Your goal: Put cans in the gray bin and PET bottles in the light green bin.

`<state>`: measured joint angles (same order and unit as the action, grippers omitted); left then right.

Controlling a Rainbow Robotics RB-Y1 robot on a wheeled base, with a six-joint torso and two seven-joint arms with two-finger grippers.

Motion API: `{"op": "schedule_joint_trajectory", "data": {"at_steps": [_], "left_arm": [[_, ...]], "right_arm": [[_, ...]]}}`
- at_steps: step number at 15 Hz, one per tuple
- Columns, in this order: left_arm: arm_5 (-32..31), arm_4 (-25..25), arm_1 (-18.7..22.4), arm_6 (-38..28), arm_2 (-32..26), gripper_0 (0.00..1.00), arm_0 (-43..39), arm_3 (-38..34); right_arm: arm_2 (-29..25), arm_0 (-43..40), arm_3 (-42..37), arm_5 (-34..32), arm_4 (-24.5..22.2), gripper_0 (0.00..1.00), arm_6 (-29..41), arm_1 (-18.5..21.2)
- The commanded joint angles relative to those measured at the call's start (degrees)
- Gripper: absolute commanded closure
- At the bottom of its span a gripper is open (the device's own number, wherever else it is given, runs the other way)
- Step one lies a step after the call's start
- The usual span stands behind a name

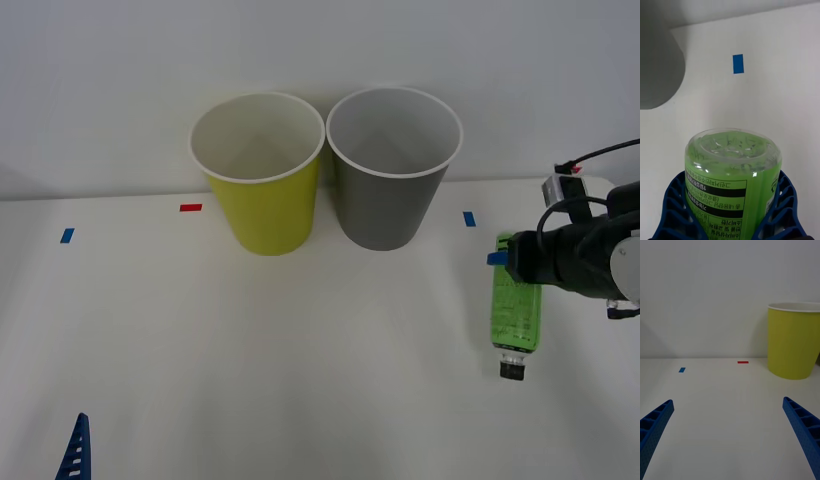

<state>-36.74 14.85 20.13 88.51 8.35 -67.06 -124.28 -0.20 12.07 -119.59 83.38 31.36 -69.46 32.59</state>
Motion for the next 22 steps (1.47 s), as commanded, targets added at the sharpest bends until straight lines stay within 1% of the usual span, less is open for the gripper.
{"op": "schedule_joint_trajectory", "data": {"at_steps": [1, 3, 4, 6, 7, 9, 11, 12, 14, 17, 18, 20, 22], "left_arm": [[0.0, 0.0, 0.0, 0.0, 0.0, 0.0, 0.0, 0.0], [0.0, 0.0, 0.0, 0.0, 0.0, 0.0, 0.0, 0.0], [0.0, 0.0, 0.0, 0.0, 0.0, 0.0, 0.0, 0.0], [0.0, 0.0, 0.0, 0.0, 0.0, 0.0, 0.0, 0.0], [0.0, 0.0, 0.0, 0.0, 0.0, 0.0, 0.0, 0.0], [0.0, 0.0, 0.0, 0.0, 0.0, 0.0, 0.0, 0.0], [0.0, 0.0, 0.0, 0.0, 0.0, 0.0, 0.0, 0.0], [0.0, 0.0, 0.0, 0.0, 0.0, 0.0, 0.0, 0.0], [0.0, 0.0, 0.0, 0.0, 0.0, 0.0, 0.0, 0.0], [0.0, 0.0, 0.0, 0.0, 0.0, 0.0, 0.0, 0.0], [0.0, 0.0, 0.0, 0.0, 0.0, 0.0, 0.0, 0.0], [0.0, 0.0, 0.0, 0.0, 0.0, 0.0, 0.0, 0.0], [0.0, 0.0, 0.0, 0.0, 0.0, 0.0, 0.0, 0.0]], "right_arm": [[-1.8, -2.1, -6.3, 0.0, -2.7, 1.0, -7.0, -2.7], [-2.9, -3.5, -9.4, 0.2, -3.8, 1.0, -11.8, -3.9], [-3.6, -4.2, -11.4, 0.2, -4.9, 1.0, -16.1, -5.0], [-6.6, -4.8, -13.6, 0.5, -4.4, 1.0, -21.0, -7.6], [-7.4, -4.8, -14.7, 0.5, -4.2, 1.0, -22.5, -8.2], [-8.8, -5.5, -18.5, 0.5, -4.3, 1.0, -23.0, -9.6], [-8.8, -6.4, -21.0, 0.3, -4.7, 1.0, -23.1, -9.7], [-8.7, -6.4, -22.7, 0.0, -4.7, 1.0, -23.1, -10.5], [-8.7, -5.5, -25.3, -0.3, -4.4, 1.0, -23.1, -10.4], [-7.0, -3.1, -27.5, -1.4, -6.2, 1.0, -23.2, -12.7], [-5.7, -1.0, -27.4, -1.6, -7.1, 1.0, -23.3, -14.0], [-3.4, 3.4, -26.6, -1.6, -9.8, 1.0, -23.3, -17.9], [-1.5, 8.6, -23.5, -4.4, -10.5, 1.0, -23.2, -21.6]]}}
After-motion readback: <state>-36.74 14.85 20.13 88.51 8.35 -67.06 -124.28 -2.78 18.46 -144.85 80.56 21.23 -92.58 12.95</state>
